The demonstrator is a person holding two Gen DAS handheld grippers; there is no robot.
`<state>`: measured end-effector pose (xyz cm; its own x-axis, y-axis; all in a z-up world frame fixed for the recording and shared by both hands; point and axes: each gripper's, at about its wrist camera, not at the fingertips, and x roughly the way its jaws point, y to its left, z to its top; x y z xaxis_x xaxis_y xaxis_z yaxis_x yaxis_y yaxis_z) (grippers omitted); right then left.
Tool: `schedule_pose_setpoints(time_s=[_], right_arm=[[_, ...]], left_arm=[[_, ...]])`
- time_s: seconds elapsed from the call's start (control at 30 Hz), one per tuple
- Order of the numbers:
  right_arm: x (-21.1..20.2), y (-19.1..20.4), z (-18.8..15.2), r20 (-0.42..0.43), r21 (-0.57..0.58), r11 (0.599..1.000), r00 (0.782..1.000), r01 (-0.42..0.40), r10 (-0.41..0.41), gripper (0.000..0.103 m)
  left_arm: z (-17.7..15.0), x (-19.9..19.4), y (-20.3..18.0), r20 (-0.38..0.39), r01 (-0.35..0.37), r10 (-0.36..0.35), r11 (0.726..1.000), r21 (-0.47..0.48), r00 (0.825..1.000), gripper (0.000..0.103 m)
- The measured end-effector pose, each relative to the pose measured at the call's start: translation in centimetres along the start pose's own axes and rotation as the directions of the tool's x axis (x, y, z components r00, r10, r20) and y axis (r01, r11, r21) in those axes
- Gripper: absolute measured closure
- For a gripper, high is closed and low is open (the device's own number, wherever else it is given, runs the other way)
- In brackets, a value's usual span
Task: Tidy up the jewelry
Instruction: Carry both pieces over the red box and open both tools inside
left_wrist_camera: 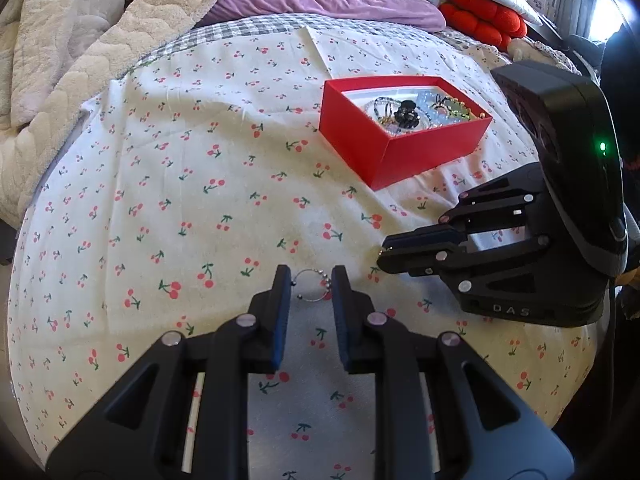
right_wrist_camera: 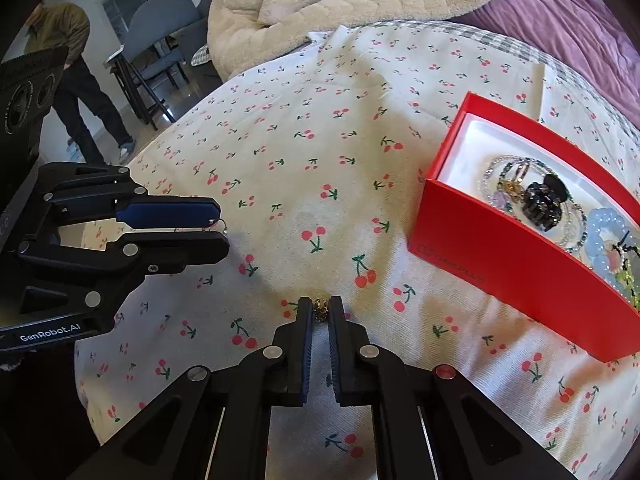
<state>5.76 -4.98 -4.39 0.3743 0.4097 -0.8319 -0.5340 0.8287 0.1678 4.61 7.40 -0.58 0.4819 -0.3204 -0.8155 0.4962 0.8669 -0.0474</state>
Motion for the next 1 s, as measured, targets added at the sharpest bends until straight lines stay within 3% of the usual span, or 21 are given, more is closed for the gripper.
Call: schedule_pose_setpoints(time_s=[0.57,1.0], right_arm=[[-7.0,-4.0,0.8,0.101,0.098,0.995,0.995,0.009,-0.019,0.095],[-10.7,-9.1,1.0,0.161,0.222,0.973,0.982,0.056,-0.093,0.095]], left_arm=[[3.9,-0.5,-2.4,0.052,0.032,-0.033,0.999,0.024,0.998,0.081],[7.5,0.7,-5.3,0.078,0.055,-0.058,0.998,0.039,0.995,0.081]])
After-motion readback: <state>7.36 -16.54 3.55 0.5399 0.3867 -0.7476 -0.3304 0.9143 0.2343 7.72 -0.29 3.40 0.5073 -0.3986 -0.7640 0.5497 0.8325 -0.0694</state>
